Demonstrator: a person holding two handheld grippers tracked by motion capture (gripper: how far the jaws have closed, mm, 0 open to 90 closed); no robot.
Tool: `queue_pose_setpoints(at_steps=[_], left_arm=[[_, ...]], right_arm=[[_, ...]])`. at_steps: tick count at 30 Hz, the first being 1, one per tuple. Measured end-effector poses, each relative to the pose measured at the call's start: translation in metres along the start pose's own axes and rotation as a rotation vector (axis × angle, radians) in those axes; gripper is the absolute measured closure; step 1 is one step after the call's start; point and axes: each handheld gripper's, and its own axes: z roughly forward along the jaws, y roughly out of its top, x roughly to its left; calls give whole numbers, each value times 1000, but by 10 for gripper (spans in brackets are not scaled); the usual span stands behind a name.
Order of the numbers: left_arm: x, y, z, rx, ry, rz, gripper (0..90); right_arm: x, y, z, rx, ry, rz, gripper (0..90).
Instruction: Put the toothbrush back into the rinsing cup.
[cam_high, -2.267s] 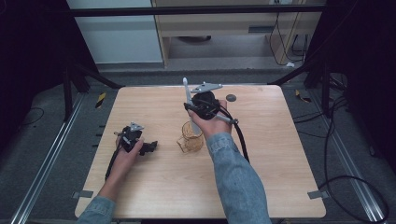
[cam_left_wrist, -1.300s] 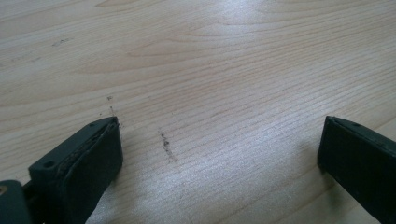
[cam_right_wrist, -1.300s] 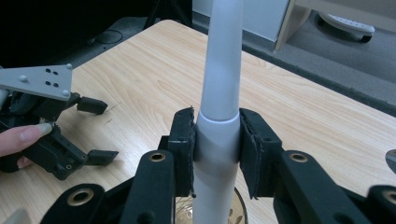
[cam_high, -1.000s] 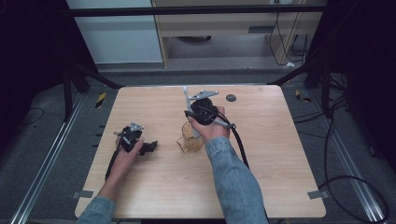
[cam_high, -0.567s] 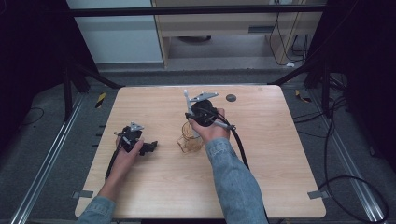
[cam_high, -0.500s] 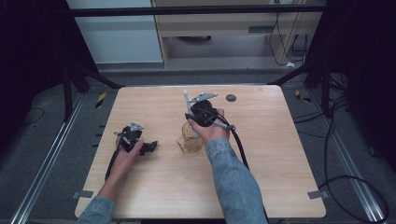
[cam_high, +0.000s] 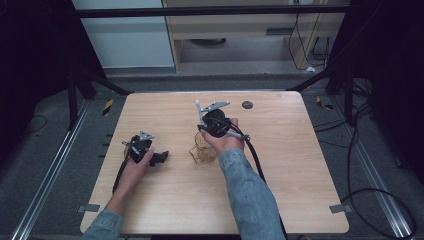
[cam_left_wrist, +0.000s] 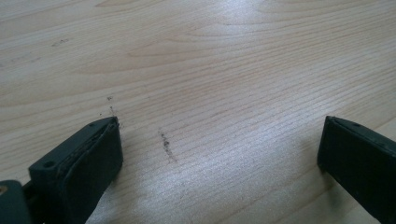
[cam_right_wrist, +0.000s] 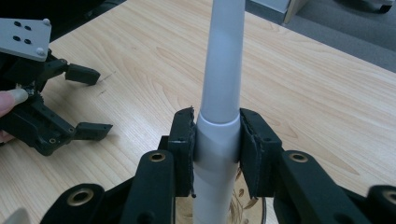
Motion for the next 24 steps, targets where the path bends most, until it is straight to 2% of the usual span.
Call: queue_pose_setpoints(at_steps=[24], left_arm=[[0, 0, 0, 0, -1, 0, 0]], right_arm=[[2, -1, 12, 23, 7, -2, 678]])
